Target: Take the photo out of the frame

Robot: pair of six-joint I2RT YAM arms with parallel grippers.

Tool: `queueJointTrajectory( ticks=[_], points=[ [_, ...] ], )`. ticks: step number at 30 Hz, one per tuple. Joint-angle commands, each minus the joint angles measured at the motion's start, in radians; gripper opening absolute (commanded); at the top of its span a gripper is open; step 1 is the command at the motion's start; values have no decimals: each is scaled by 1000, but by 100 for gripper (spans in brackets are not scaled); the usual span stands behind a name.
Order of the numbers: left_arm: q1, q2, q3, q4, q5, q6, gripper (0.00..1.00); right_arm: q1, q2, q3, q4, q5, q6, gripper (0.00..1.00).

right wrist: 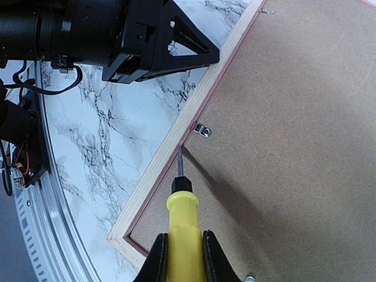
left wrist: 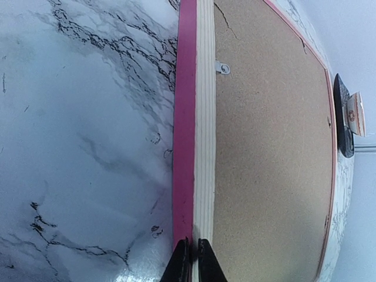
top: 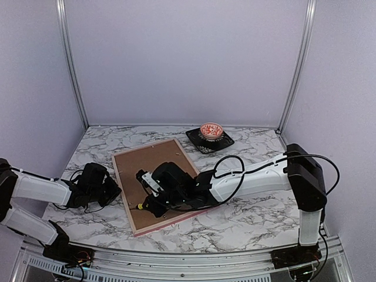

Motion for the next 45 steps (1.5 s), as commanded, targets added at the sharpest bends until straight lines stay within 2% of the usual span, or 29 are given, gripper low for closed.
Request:
queueJointTrajectory(
  ticks=[1, 8, 20, 27, 35, 45],
  points=[
    [-20, 26, -19, -148, 70, -7, 7, -13, -39, -31, 15, 56, 10, 0],
    [-20, 32, -5, -161, 70, -3, 7, -9, -89, -75, 20, 56, 18, 0],
    [-20, 39, -3, -163, 75, -3, 6, -8, -45, -45, 21, -80, -2, 0],
    [-20, 45, -4, -159, 75, -5, 5, -16, -15, -20, 8, 36, 18, 0],
    [-20, 50, -7, -153, 75, -7, 5, -29, 50, 41, 24, 24, 19, 0],
    [-29, 51, -16, -143, 75, -19, 3, -44, 65, 67, 5, 134, 37, 0]
  ],
)
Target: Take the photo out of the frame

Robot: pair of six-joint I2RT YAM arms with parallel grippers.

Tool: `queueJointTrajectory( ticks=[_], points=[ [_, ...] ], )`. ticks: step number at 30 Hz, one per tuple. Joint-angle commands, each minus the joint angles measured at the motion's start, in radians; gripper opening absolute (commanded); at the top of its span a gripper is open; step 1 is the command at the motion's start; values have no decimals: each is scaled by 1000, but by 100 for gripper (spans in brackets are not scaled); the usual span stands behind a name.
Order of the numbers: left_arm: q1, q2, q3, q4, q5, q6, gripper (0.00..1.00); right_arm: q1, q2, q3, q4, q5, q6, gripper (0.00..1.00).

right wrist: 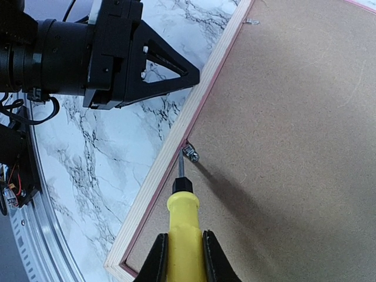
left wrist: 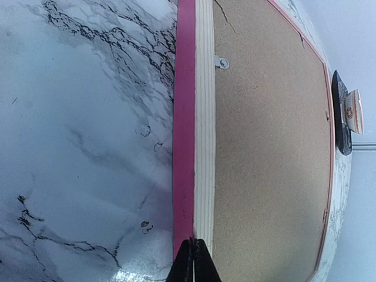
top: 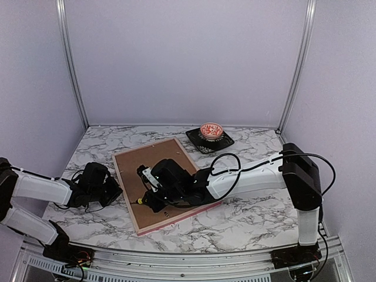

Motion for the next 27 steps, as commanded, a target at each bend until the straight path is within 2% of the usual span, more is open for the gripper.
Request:
queueJointTrajectory(
  ticks=[1, 27],
  points=[
    [-19, 41, -29, -138, 60, -2, 3, -20, 28, 28, -18, 118, 20, 0],
    [-36, 57, -27, -129, 72, -14, 2, -43, 36, 56, 23, 142, 84, 0]
  ],
)
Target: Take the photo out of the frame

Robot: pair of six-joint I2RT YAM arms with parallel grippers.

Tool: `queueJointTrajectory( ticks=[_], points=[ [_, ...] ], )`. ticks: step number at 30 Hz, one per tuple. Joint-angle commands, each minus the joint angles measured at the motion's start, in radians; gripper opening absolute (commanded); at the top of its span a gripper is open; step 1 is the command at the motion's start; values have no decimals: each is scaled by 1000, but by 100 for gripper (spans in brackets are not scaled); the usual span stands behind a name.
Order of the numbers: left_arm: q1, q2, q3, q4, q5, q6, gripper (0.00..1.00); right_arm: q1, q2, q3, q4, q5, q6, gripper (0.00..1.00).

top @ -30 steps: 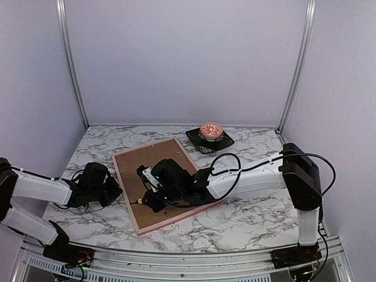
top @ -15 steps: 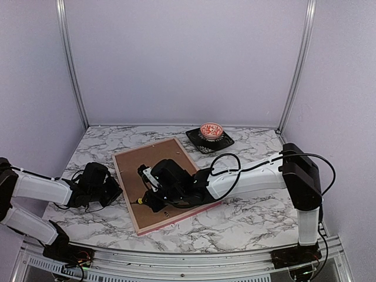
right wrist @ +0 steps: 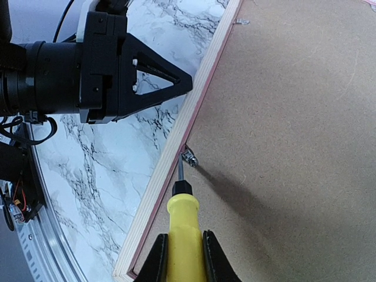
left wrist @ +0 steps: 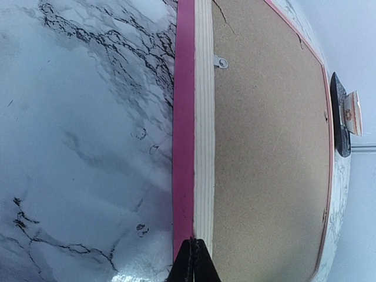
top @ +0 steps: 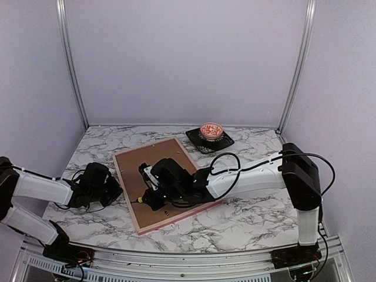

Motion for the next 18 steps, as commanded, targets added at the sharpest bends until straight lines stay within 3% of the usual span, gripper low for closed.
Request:
queueJointTrajectory(
  ticks=[1, 18],
  points=[
    [-24, 44, -29, -148, 101, -7, 2, -41, 30, 45, 18, 134, 16, 0],
    [-34, 48, -32, -145, 101, -15, 2, -45, 72, 118, -2, 166, 30, 0]
  ],
)
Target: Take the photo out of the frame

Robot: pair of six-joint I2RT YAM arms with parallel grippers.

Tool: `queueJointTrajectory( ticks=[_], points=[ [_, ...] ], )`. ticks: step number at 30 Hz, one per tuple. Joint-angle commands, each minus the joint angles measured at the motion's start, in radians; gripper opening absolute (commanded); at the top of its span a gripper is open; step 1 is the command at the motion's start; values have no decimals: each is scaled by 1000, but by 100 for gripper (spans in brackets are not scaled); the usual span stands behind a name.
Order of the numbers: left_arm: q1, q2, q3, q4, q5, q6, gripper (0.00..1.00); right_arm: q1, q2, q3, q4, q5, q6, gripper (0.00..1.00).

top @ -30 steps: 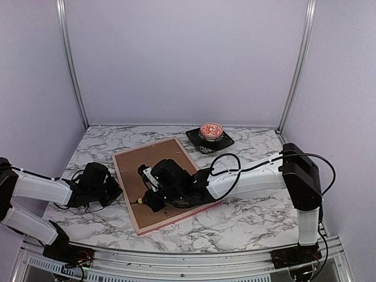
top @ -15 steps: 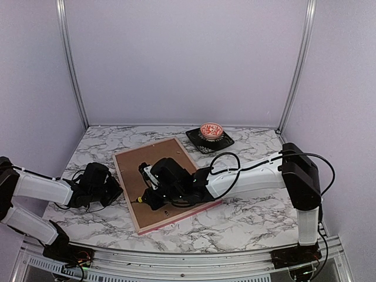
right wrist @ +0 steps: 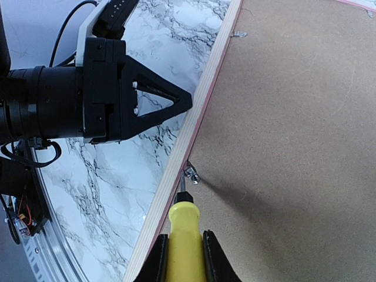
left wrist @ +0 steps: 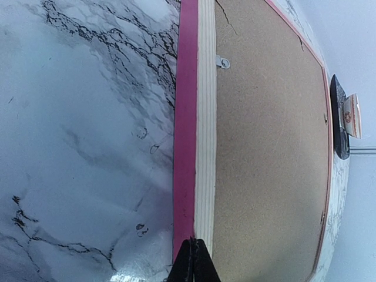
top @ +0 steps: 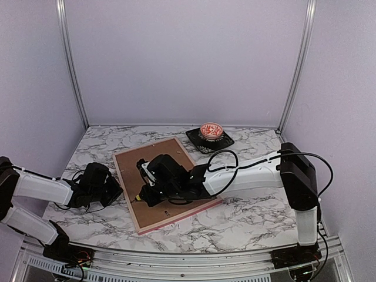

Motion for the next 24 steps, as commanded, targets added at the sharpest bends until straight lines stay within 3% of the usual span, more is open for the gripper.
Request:
queueJointTrajectory(
  ticks=[1, 24],
  points=[
    [-32, 47, -32, -148, 101, 1, 2, -41, 40, 35, 30, 165, 11, 0],
    [-33, 56, -42, -138, 112, -6, 2, -35, -107, -182, 282, 171, 23, 0]
  ],
)
